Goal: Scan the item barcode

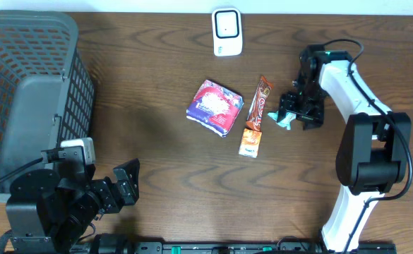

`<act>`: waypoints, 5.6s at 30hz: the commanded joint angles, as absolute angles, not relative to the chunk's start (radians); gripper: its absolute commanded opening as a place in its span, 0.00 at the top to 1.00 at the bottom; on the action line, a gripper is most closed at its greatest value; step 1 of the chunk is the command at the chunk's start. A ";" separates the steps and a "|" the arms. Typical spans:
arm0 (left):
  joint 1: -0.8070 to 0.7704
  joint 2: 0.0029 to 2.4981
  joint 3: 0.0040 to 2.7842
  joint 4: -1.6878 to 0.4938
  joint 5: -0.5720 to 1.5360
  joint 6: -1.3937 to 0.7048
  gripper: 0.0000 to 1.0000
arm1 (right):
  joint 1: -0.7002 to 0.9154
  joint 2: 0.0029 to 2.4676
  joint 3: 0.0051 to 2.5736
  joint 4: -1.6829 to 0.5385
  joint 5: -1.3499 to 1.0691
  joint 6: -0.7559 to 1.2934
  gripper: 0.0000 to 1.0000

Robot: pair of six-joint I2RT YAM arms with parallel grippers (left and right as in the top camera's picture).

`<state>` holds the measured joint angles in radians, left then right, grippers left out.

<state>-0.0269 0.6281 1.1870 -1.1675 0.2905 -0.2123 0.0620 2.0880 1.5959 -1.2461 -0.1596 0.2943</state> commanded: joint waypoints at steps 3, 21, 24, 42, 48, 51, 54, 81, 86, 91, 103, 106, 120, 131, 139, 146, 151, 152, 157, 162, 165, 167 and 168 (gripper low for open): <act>-0.023 0.629 1.202 -1.167 0.305 -0.211 0.02 | 0.054 2.093 1.724 -1.322 -0.149 0.283 0.31; -0.023 0.629 1.202 -1.167 0.305 -0.211 0.02 | 0.123 2.095 1.802 -1.263 -0.016 0.372 0.39; -0.023 0.629 1.202 -1.167 0.305 -0.211 0.02 | 0.124 2.095 1.799 -1.261 -0.017 0.393 0.44; -0.023 0.629 1.202 -1.167 0.305 -0.211 0.02 | 0.298 2.130 1.771 -1.148 0.258 0.454 0.65; -0.023 0.629 1.202 -1.167 0.305 -0.211 0.02 | 0.298 2.206 1.769 -1.177 0.261 0.490 0.66; -0.023 0.629 1.202 -1.167 0.305 -0.211 0.02 | 0.301 2.246 1.769 -1.182 0.243 0.489 0.66; -0.023 0.629 1.202 -1.167 0.305 -0.211 0.02 | 0.301 2.282 1.769 -1.189 0.233 0.469 0.66; -0.023 0.629 1.202 -1.167 0.305 -0.211 0.02 | 0.291 2.367 1.958 -1.538 0.274 0.448 0.44; -0.023 0.629 1.202 -1.167 0.305 -0.211 0.02 | 0.277 2.367 1.970 -1.608 0.313 0.448 0.38; -0.023 0.629 1.202 -1.167 0.305 -0.211 0.02 | 0.271 2.368 1.896 -1.528 0.281 0.448 0.38; -0.023 0.629 1.202 -1.167 0.305 -0.211 0.02 | 0.274 2.368 1.717 -1.353 0.237 0.448 0.66; -0.023 0.629 1.202 -1.167 0.305 -0.211 0.02 | 0.273 2.368 1.748 -1.361 0.179 0.419 0.78; -0.023 0.629 1.202 -1.167 0.305 -0.211 0.02 | 0.171 2.367 2.017 -1.457 -0.480 0.006 0.99; -0.023 0.629 1.202 -1.167 0.305 -0.211 0.02 | -0.044 2.368 1.993 -1.572 -0.991 -0.418 0.99; -0.023 0.629 1.202 -1.167 0.305 -0.211 0.02 | -0.158 2.368 1.819 -1.551 -1.018 -0.498 0.99; -0.023 0.629 1.202 -1.167 0.305 -0.211 0.02 | -0.159 2.368 1.810 -1.539 -0.896 -0.417 0.84; -0.023 0.629 1.202 -1.167 0.305 -0.211 0.02 | -0.155 2.368 1.833 -1.451 -0.714 -0.176 0.69; -0.023 0.629 1.202 -1.167 0.305 -0.211 0.02 | -0.155 2.368 1.833 -1.426 -0.671 -0.125 0.63; -0.023 0.629 1.202 -1.167 0.305 -0.211 0.02 | -0.155 2.368 1.832 -1.380 -0.667 -0.068 0.35; -0.023 0.629 1.202 -1.167 0.305 -0.211 0.02 | -0.134 2.368 1.831 -1.360 -0.718 -0.068 0.25; -0.023 0.629 1.202 -1.167 0.305 -0.211 0.02 | -0.109 2.368 1.830 -1.353 -0.725 -0.070 0.23; -0.023 0.629 1.202 -1.167 0.305 -0.211 0.02 | -0.090 2.368 1.830 -1.348 -0.743 -0.076 0.29; -0.023 0.629 1.202 -1.167 0.305 -0.211 0.02 | -0.081 2.368 1.830 -1.344 -0.746 -0.076 0.36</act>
